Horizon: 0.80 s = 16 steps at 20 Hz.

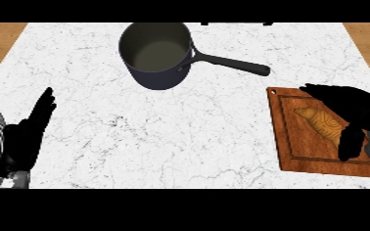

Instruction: Pick the croissant from the cutting board and place it in the pot

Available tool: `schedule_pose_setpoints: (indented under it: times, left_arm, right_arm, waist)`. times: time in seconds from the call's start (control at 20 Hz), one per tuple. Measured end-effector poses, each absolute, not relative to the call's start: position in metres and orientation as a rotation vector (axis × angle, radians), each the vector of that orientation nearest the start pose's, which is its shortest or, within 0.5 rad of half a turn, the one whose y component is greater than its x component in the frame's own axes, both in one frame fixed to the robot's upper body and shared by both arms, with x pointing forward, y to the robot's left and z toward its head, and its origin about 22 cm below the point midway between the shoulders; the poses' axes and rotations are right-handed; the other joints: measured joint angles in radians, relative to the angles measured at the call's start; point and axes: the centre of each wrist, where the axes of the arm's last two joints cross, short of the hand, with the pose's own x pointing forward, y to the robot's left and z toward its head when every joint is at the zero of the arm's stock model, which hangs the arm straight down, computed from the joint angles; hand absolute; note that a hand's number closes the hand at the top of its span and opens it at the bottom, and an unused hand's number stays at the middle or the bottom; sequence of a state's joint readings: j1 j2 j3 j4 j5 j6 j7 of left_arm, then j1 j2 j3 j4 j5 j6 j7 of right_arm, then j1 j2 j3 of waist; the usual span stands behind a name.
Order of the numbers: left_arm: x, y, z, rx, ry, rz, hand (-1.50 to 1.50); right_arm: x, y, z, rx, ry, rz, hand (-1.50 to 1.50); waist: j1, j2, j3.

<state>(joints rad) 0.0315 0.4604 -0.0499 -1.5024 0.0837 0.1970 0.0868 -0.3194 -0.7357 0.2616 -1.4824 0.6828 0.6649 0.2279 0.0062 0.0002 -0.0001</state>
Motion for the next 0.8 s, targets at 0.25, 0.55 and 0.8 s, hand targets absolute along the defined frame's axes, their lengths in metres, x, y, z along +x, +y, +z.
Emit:
schedule_pose_setpoints:
  times: [0.25, 0.55, 0.8]
  left_arm:
    - [0.232, 0.332, 0.019, 0.433, -1.386, -0.147, 0.00]
    - [0.234, 0.331, 0.017, 0.439, -1.379, -0.148, 0.00]
    - [0.235, 0.331, 0.022, 0.436, -1.387, -0.147, 0.00]
  right_arm:
    - [0.309, -0.310, 0.091, -0.743, -0.713, 1.537, -1.50]
    - [0.315, -0.319, 0.077, -0.767, -0.692, 1.540, -1.50]
    - [0.317, -0.318, 0.066, -0.767, -0.683, 1.537, -1.50]
  waist:
    - [0.000, 0.000, 0.001]
    - [-0.001, 0.000, 0.000]
    - [-0.002, 0.000, 0.000]
